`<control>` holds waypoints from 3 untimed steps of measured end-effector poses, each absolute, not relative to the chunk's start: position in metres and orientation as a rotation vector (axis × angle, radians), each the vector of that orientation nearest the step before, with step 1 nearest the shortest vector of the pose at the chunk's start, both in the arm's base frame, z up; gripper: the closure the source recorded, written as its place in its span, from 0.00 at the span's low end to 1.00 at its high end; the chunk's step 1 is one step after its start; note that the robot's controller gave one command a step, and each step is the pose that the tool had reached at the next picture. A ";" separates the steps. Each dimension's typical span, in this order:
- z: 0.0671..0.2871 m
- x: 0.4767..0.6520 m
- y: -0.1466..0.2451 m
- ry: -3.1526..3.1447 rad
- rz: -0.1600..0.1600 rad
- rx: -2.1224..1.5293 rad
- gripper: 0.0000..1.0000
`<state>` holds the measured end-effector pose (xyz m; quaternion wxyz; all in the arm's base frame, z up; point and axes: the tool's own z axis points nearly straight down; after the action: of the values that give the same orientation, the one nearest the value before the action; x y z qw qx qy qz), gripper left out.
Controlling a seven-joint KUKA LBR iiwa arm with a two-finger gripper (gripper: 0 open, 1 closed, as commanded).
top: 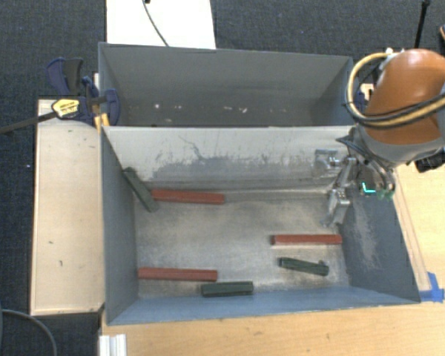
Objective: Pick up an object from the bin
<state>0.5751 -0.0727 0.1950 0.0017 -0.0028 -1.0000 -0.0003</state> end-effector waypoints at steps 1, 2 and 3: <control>0.067 0.521 -0.068 -3.128 -0.002 -0.234 0.00; 0.102 0.526 -0.096 -3.127 0.001 -0.360 0.00; 0.101 0.538 -0.050 -3.108 -0.004 -0.501 0.00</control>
Offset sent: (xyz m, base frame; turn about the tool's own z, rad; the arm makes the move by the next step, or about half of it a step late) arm -0.0523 0.0045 -0.1250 0.1430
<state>0.5380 -0.0496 0.1010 -0.0031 -0.1591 -0.9873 -0.0013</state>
